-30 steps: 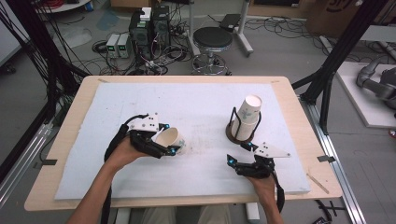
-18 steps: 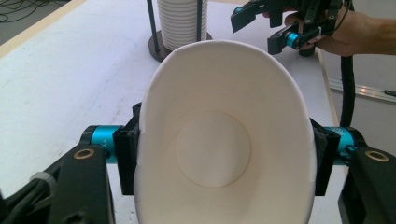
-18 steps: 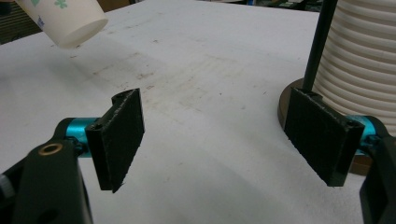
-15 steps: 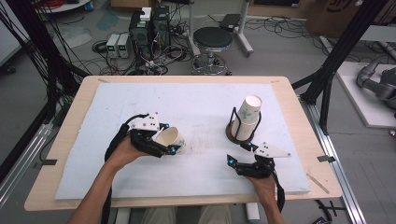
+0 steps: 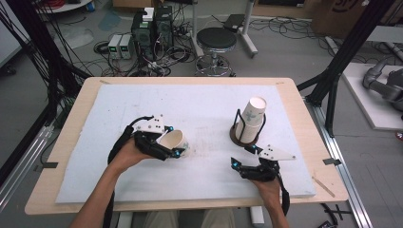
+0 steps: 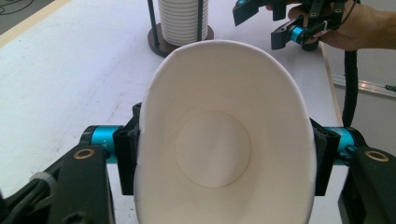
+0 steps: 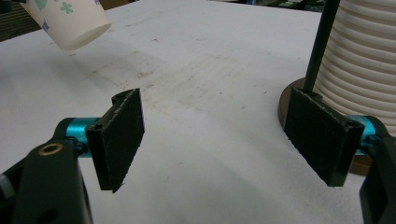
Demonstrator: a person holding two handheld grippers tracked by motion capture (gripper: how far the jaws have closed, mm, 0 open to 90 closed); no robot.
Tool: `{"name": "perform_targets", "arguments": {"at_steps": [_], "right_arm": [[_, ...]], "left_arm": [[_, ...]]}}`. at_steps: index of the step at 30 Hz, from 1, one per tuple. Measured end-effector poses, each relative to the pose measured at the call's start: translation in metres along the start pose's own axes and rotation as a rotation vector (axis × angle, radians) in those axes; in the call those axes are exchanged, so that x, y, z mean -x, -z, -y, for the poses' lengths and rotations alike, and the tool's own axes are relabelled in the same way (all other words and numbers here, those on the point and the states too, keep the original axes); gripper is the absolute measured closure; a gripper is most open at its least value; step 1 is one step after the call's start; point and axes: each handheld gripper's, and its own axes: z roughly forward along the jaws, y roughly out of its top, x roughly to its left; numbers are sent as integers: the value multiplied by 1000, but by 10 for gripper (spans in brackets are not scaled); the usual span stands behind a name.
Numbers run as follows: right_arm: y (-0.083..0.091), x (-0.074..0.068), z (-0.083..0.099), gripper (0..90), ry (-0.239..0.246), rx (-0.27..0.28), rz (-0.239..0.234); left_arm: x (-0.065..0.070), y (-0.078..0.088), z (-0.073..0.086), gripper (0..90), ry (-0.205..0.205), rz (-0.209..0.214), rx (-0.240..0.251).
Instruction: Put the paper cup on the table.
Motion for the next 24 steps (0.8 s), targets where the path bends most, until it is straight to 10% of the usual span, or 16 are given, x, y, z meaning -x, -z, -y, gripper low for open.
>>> {"name": "perform_targets", "arguments": {"at_steps": [24], "right_arm": [[0,0,0,210,2,1,2]], "left_arm": [[-9,-22,-17,325,-38,-23,-182]]}}
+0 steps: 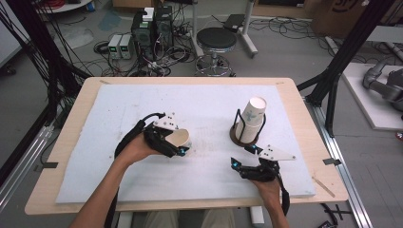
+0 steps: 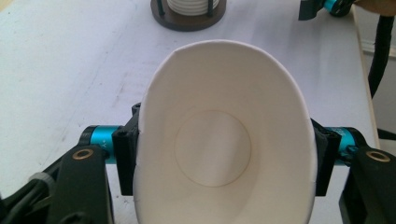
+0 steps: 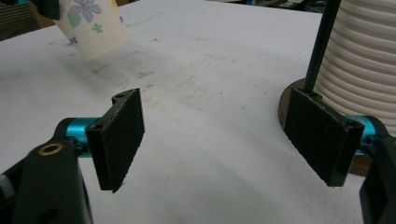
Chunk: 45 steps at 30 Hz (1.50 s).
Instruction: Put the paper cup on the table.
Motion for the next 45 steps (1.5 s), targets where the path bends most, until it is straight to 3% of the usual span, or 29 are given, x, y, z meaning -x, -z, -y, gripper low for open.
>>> {"name": "perform_targets", "arguments": {"at_steps": [29,40,45], "right_arm": [[0,-1,0,210,6,0,0],[-1,-1,0,210,6,3,2],[0,0,0,210,10,5,2]], "left_arm": [[-10,-27,-9,322,-12,28,-188],[-11,-39,-7,322,-7,19,-256],[-12,-43,-8,316,-8,25,-252]]}}
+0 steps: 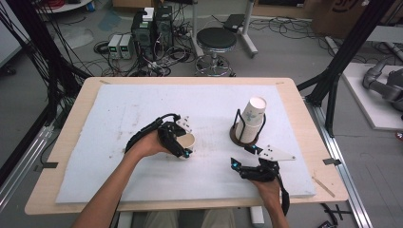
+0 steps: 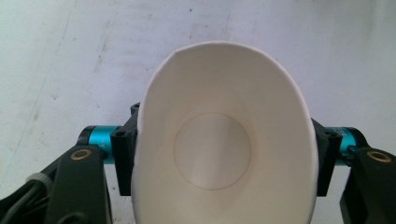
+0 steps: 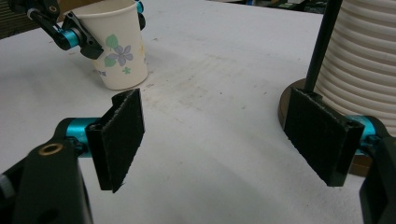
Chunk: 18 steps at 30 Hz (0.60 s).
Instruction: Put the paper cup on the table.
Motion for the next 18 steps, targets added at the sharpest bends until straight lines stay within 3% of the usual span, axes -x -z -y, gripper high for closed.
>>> {"name": "perform_targets", "arguments": {"at_steps": [10,18], "right_arm": [[0,0,0,210,0,1,-1],[0,0,0,210,-2,1,-3]], "left_arm": [[1,-2,-1,309,4,-3,4],[1,-9,0,209,14,-18,13]]}}
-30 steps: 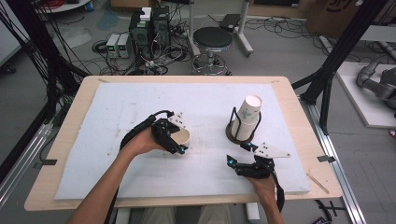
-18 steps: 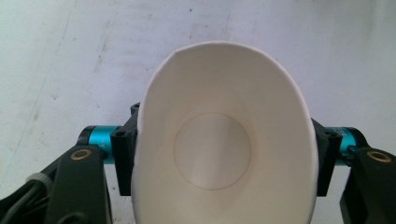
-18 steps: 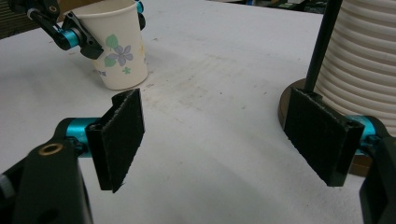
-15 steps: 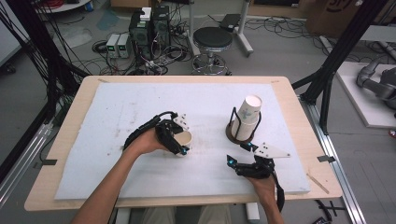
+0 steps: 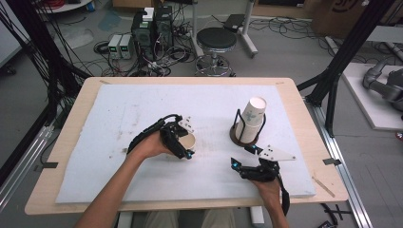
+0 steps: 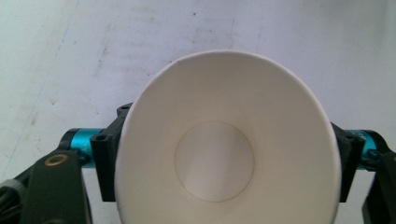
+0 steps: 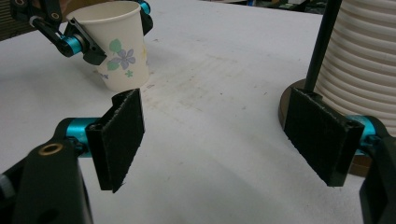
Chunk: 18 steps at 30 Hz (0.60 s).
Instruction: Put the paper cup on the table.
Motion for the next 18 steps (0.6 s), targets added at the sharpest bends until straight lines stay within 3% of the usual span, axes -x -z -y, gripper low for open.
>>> {"name": "perform_targets", "arguments": {"at_steps": [9,18], "right_arm": [[0,0,0,210,-2,1,-2],[0,0,0,210,1,-1,-4]], "left_arm": [[-1,-5,9,178,21,1,21],[0,-8,13,178,30,-12,6]]}}
